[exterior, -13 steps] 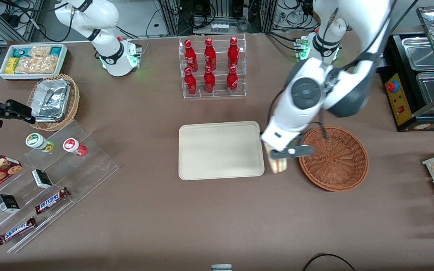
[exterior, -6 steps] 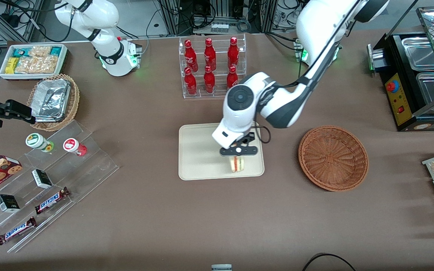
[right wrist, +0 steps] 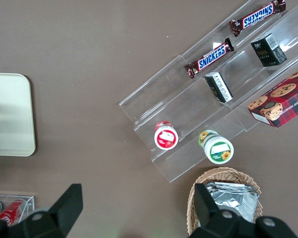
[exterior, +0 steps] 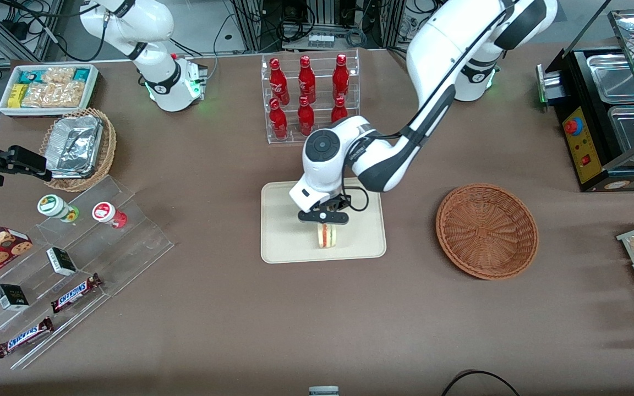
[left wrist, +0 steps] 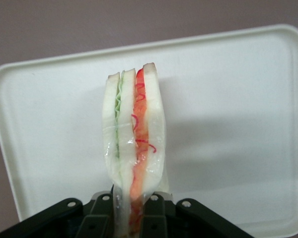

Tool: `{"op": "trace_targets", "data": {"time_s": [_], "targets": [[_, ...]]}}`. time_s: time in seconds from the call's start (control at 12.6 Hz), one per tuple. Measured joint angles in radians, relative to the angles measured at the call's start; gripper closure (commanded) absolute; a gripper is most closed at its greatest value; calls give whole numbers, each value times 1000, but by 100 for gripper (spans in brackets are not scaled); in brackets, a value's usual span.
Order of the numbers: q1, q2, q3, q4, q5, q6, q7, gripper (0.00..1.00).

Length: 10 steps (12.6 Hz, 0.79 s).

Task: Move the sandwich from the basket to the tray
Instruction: 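Lower the sandwich onto the tray and open the left gripper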

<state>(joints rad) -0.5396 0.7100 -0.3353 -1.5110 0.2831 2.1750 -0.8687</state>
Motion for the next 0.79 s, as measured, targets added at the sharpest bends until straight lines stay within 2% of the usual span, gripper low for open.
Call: {"op": "trace_targets", "data": {"time_s": [0.16, 0.24, 0.4, 0.47, 0.79], "targets": [[-10, 18, 0, 0, 5, 7, -3, 100], [-11, 24, 0, 0, 6, 9, -3, 78], [-17, 31, 0, 0, 6, 10, -3, 20], [-19, 34, 0, 0, 6, 10, -3, 1], [-20, 36, 1, 11, 12, 13, -4, 1]]}}
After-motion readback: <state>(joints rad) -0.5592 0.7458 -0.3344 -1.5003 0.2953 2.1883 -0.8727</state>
